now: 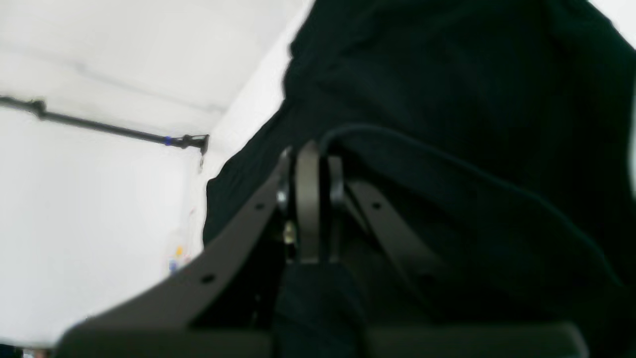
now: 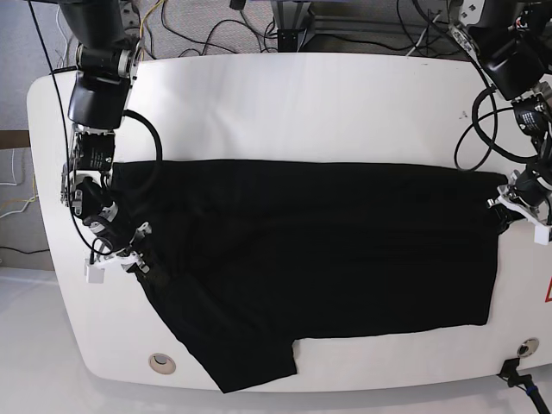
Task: Fold the T-shirt properly
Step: 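Drag the shirt edge with both grippers across the table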
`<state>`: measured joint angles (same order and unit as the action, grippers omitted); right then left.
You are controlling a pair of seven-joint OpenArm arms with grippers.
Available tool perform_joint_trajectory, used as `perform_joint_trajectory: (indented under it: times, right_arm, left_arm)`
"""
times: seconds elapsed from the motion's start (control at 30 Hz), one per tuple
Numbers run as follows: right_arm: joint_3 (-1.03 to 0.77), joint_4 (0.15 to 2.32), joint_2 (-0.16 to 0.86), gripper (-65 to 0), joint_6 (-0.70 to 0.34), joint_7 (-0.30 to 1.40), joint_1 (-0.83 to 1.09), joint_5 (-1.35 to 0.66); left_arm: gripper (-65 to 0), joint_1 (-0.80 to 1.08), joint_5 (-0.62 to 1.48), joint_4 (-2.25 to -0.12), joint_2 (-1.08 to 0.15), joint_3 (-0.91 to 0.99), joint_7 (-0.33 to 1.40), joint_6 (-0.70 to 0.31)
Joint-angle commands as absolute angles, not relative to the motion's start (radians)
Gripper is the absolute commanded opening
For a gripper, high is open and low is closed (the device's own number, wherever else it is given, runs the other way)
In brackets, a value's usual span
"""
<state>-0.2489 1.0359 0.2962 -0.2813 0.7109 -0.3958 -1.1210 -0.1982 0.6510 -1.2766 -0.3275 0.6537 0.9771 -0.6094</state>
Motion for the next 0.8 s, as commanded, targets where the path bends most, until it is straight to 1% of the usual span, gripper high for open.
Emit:
perform_joint_trajectory:
  times: [0.0,0.03,0.1,0.17,0.23,0.27,0.3,0.33,0.43,0.53,0.6,0.7,0.77]
  right_arm:
    - [-0.257,1.013,0.321,-64.7,-0.286,0.694,-0.450,-1.096]
    - [-0.259,1.000,0.321,-59.6,-0.285,0.694,-0.464,-1.078]
    - [-0.257,0.986,0.323,-48.0,-0.285,0.694,-0.484,-1.044]
    - [-0.257,0.990,0.321,-36.2,-0.285,0.694,-0.490,-0.998]
    - [-0.255,0.992,0.323,-25.9,-0.288,0.699,-0.493,-0.961]
    - [-0.255,0.993,0.325,-22.3,-0.288,0.699,-0.495,-0.947]
    - [-0.255,1.000,0.331,-20.0,-0.288,0.700,-0.498,-0.943]
    - [-0.255,1.027,0.360,-19.0,-0.288,0.700,-0.492,-0.940]
    - [-0.211,1.127,0.418,-19.0,-0.286,0.700,-0.443,-0.940]
    - [-0.151,1.270,0.507,-19.0,-0.285,0.700,-0.366,-0.938]
    - [-0.127,1.349,0.558,-19.0,-0.283,0.697,-0.312,-0.938]
    - [-0.127,1.399,0.608,-19.0,-0.283,0.696,-0.243,-0.920]
    - [-0.133,1.409,0.624,-19.0,-0.289,0.694,-0.205,-0.834]
  left_arm:
    - [-60.2,-0.231,0.673,-1.291,-0.361,0.656,0.947,-0.613]
    - [-53.8,-0.231,0.673,-1.291,-0.363,0.656,0.940,-0.613]
    - [-45.1,-0.234,0.645,-1.294,-0.363,0.657,0.932,-0.613]
    - [-44.6,-0.239,0.590,-1.294,-0.364,0.659,0.928,-0.613]
    - [-44.2,-0.240,0.535,-1.297,-0.364,0.661,0.926,-0.613]
    - [-44.2,-0.245,0.518,-1.297,-0.364,0.661,0.917,-0.613]
    - [-44.2,-0.249,0.509,-1.297,-0.366,0.662,0.903,-0.613]
    - [-44.2,-0.251,0.501,-1.297,-0.377,0.662,0.881,-0.613]
    - [-44.2,-0.249,0.496,-1.299,-0.410,0.662,0.834,-0.615]
    - [-44.2,-0.249,0.498,-1.300,-0.440,0.662,0.823,-0.618]
    - [-44.3,-0.242,0.498,-1.303,-0.446,0.659,0.780,-0.618]
    - [-44.3,-0.150,0.496,-1.383,-0.463,0.618,0.708,-0.619]
    - [-44.3,-0.093,0.496,-1.451,-0.476,0.578,0.693,-0.619]
